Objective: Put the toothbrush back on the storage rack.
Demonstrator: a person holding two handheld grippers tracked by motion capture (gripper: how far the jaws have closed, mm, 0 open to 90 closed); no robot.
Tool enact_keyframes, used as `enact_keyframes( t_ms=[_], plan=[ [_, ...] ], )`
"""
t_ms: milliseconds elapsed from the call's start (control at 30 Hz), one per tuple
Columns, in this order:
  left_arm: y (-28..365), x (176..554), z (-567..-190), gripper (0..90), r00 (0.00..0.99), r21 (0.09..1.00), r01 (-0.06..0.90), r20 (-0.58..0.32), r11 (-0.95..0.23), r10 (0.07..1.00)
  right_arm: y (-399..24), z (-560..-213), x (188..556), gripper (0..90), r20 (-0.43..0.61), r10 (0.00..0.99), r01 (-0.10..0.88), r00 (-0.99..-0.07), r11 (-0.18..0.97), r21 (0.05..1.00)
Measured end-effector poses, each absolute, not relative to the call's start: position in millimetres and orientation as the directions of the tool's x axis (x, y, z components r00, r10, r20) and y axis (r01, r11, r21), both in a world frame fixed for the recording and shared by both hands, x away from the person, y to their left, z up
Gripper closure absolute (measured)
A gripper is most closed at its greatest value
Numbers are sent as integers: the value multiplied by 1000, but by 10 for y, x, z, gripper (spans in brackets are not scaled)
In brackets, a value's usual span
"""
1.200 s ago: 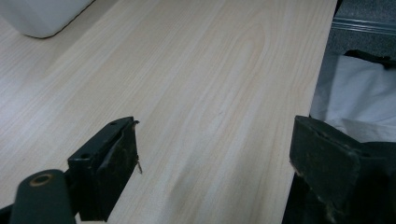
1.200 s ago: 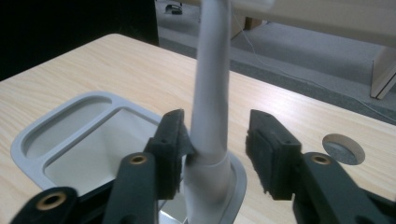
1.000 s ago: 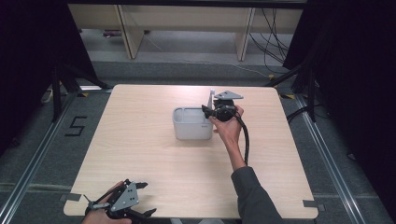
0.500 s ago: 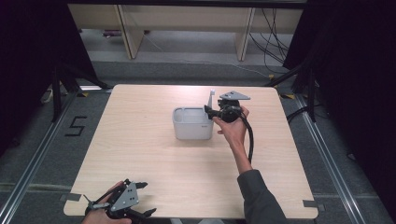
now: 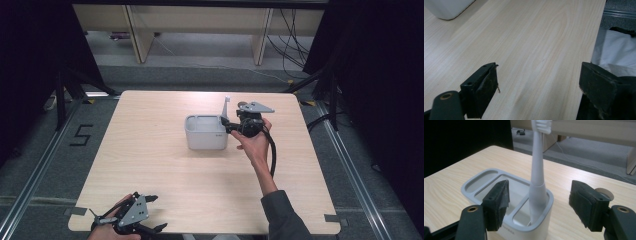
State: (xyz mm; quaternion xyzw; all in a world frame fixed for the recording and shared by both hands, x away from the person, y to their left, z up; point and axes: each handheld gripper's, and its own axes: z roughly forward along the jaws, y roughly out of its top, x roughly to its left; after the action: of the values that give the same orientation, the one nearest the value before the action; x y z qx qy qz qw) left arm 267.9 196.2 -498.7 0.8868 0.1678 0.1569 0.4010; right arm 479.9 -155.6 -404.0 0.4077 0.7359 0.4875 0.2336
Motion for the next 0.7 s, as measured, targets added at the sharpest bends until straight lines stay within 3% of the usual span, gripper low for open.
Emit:
enact_keyframes(
  t_ms=[700],
  plan=[
    [1951,2663,-4976,147,893,770,178,135,-612,430,-1649,-4113,4484,305,61,809,372,-584,200,906]
  ],
)
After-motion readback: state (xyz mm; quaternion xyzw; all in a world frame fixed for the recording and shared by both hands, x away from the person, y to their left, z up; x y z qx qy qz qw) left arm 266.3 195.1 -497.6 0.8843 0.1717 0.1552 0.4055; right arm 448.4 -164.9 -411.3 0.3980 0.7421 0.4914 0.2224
